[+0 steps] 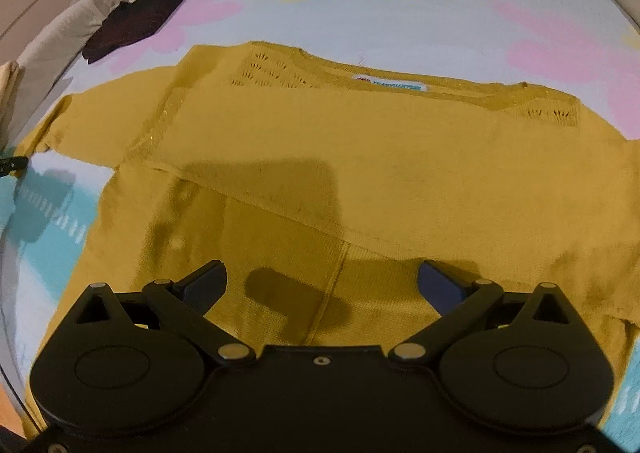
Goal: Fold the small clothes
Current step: 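Grasp the sleeve with the left tool, fold it across the body, release, then move the right tool to the sweater side edge and grasp it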
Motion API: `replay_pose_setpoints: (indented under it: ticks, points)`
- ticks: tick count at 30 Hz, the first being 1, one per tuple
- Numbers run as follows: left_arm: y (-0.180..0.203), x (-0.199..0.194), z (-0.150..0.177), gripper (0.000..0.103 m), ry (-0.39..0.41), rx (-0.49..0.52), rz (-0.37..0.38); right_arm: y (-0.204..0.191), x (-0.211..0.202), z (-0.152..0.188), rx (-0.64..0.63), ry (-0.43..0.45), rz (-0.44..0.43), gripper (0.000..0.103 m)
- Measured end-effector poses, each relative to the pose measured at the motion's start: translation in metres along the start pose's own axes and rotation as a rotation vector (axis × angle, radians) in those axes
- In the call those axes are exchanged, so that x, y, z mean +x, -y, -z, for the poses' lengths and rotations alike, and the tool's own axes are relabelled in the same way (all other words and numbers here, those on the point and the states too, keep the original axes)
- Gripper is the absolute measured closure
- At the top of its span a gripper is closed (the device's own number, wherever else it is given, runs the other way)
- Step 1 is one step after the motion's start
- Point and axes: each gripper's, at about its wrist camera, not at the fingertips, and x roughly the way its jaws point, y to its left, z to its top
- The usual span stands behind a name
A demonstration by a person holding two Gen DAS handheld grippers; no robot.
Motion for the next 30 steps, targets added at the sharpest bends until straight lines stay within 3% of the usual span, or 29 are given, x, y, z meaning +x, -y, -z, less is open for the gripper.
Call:
replay_pose_setpoints:
  ticks: [7, 15, 19, 22, 25, 30]
  points:
    - [-0.005, -0.047, -0.029, 0.097, 0.084, -0.312, 0.258, 0.018, -0.013, -0.007, 0.078, 0.040, -0.024, 0.001]
    - [0.075, -0.062, -0.063, 0.101, 0.111, -0.295, 0.479, 0.035, -0.027, -0.008, 0.144, 0.073, -0.040, 0.001]
    - [0.118, -0.061, -0.068, 0.099, 0.114, -0.185, 0.437, 0.039, -0.036, -0.009, 0.150, 0.103, -0.078, 0.001]
    - [0.128, -0.059, -0.064, 0.094, 0.131, -0.106, 0.336, 0.031, -0.045, -0.009, 0.096, 0.153, -0.103, 0.001]
    - [0.119, -0.056, -0.055, 0.081, 0.129, -0.023, 0.204, 0.009, -0.055, -0.010, 0.007, 0.225, -0.132, 0.001]
    - [0.077, -0.052, -0.048, 0.079, 0.114, -0.069, 0.118, -0.038, -0.063, -0.014, -0.033, 0.294, -0.216, 0.001]
